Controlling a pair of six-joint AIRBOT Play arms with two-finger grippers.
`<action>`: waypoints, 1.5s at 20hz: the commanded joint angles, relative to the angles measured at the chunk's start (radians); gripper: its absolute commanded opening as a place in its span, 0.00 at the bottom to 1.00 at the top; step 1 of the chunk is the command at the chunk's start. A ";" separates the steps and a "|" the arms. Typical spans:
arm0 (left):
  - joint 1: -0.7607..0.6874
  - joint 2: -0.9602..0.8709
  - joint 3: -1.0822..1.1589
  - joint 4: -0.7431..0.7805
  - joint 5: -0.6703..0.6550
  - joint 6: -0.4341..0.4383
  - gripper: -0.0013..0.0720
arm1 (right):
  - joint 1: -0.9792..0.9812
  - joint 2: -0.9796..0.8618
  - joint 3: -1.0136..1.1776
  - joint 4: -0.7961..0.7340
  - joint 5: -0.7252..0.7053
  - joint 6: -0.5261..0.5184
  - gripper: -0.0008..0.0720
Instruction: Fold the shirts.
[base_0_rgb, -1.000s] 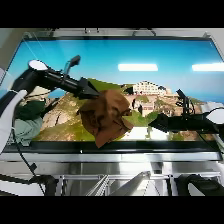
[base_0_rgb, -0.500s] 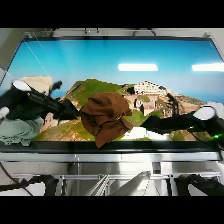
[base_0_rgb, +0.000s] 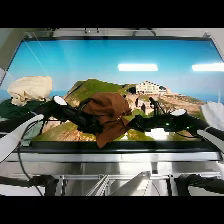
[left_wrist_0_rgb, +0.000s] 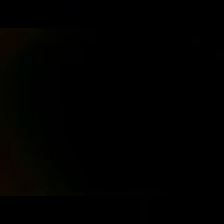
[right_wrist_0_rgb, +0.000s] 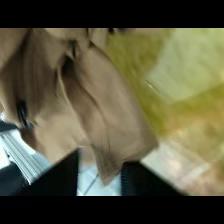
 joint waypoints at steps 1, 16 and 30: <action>-0.059 -0.078 0.079 -0.010 -0.035 0.007 0.48 | 0.004 -0.043 0.036 0.084 -0.006 -0.087 0.04; 0.522 0.498 0.581 -0.529 -0.224 0.006 0.05 | -0.631 0.503 0.750 0.076 0.307 0.007 0.04; 0.688 0.747 0.821 -0.401 -0.126 -0.023 0.05 | -0.604 0.670 0.916 -0.048 0.052 -0.151 0.04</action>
